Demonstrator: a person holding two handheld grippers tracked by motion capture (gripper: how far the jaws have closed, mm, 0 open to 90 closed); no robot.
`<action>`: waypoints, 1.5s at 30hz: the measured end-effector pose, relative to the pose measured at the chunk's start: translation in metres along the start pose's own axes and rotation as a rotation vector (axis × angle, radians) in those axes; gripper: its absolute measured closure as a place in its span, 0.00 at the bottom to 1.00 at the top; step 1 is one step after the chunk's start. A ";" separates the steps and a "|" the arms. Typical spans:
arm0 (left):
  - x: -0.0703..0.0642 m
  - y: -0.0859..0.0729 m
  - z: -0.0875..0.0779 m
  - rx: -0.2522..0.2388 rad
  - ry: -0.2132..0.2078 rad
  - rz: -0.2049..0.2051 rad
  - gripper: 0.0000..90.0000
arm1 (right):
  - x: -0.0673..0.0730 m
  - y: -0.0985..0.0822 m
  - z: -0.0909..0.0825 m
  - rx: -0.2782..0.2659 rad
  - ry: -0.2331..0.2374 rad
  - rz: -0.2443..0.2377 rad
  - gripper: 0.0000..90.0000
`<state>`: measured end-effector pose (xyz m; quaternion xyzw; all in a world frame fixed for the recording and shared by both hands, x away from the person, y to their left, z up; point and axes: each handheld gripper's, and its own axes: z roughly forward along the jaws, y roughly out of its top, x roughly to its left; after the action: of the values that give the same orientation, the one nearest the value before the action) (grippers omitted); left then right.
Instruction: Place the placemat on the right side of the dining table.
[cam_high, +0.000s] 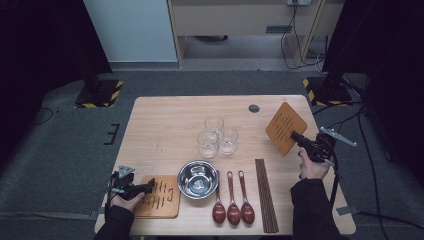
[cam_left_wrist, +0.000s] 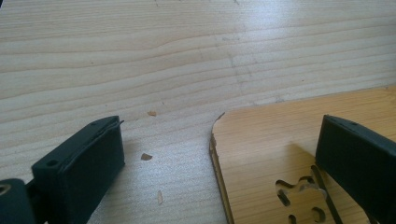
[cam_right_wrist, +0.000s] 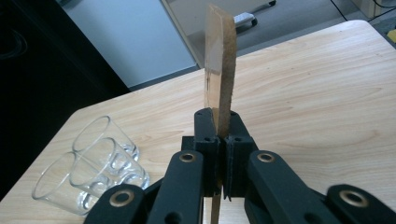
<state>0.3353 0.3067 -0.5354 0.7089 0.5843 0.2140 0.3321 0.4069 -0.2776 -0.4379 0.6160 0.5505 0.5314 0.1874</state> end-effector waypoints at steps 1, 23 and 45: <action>0.000 0.000 0.000 0.000 0.002 -0.002 0.00 | -0.001 -0.001 0.000 0.003 -0.004 0.005 0.97; -0.001 0.000 0.000 -0.001 0.010 -0.010 0.00 | -0.017 -0.017 0.008 0.040 -0.079 -0.026 0.97; -0.001 0.000 0.000 -0.001 0.010 -0.010 0.00 | -0.023 -0.027 0.010 0.083 -0.101 -0.097 0.96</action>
<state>0.3354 0.3057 -0.5356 0.7047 0.5894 0.2163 0.3305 0.4069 -0.2850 -0.4737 0.6218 0.5913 0.4665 0.2148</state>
